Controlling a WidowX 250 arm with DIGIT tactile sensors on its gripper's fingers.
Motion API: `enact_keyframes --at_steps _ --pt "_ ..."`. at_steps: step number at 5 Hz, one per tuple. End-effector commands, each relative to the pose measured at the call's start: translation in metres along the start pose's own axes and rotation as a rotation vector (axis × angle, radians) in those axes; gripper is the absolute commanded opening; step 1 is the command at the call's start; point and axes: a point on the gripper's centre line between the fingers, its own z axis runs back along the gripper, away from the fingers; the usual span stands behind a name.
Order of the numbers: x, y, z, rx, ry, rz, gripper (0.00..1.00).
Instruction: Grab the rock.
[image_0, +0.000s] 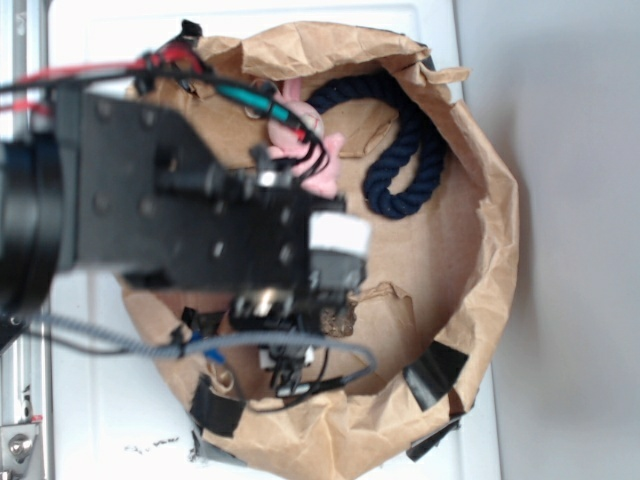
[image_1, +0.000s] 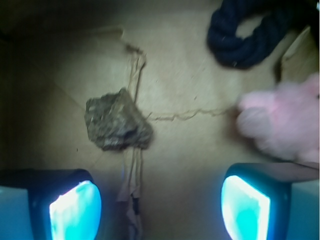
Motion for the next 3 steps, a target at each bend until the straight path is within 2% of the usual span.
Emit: enact_keyframes --at_steps 1,3 --pt "0.015 -0.028 -0.009 0.035 -0.051 0.037 1.0" --pt "0.043 -0.038 -0.031 0.101 -0.042 0.114 1.0"
